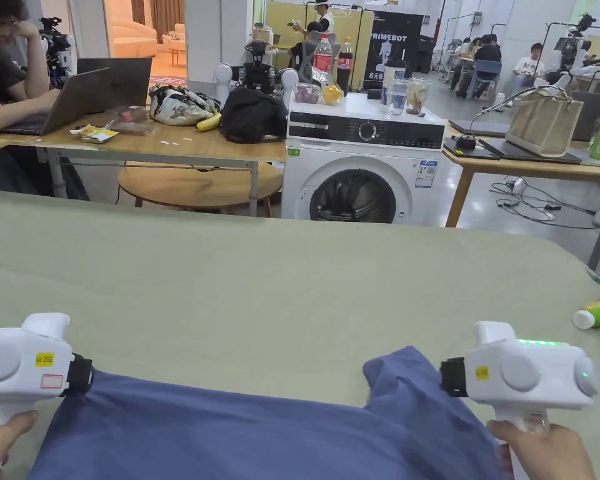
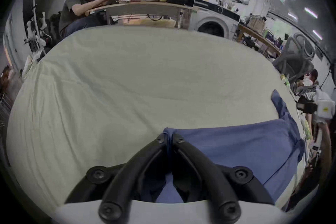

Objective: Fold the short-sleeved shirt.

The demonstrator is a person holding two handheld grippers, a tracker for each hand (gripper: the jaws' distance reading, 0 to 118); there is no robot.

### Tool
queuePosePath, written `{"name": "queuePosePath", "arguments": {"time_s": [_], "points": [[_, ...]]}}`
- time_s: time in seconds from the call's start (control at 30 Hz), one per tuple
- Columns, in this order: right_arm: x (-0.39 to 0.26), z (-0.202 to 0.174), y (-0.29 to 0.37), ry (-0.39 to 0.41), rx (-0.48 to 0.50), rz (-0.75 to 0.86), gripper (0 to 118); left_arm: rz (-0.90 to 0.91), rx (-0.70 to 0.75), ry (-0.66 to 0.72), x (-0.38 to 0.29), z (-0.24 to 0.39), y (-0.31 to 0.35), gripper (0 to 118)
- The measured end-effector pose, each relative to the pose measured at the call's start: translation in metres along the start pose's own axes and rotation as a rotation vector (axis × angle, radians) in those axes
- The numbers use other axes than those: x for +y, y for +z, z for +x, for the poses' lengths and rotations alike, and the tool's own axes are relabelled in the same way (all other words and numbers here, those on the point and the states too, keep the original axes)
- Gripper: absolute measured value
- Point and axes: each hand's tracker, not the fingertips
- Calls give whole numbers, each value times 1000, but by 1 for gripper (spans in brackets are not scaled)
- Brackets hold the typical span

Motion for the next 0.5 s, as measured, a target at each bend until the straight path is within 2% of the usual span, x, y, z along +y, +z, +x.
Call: {"name": "queuePosePath", "arguments": {"time_s": [0.17, 0.27, 0.3, 0.33, 0.37, 0.43, 0.5], "points": [[4, 3, -54, 26, 2, -164, 61, 27, -9, 15, -6, 2, 12, 0], [-3, 6, -77, 4, 18, -226, 60, 25, -6, 12, -8, 3, 13, 0], [-4, 5, -76, 6, 14, -209, 53, 25, -5, 11, -9, 3, 14, 0], [-6, 3, -73, 10, 10, -188, 38, 24, -6, 12, -10, 2, 15, 0], [-6, 0, -71, 22, 11, -175, 0, 23, -6, 12, -10, 3, 14, 0], [-1, -4, -70, 34, 97, -176, 0, 26, -3, 14, -12, 3, 15, 0], [-1, -8, -69, 41, 65, -178, 0, 27, -3, 17, -14, 3, 16, 0]]}}
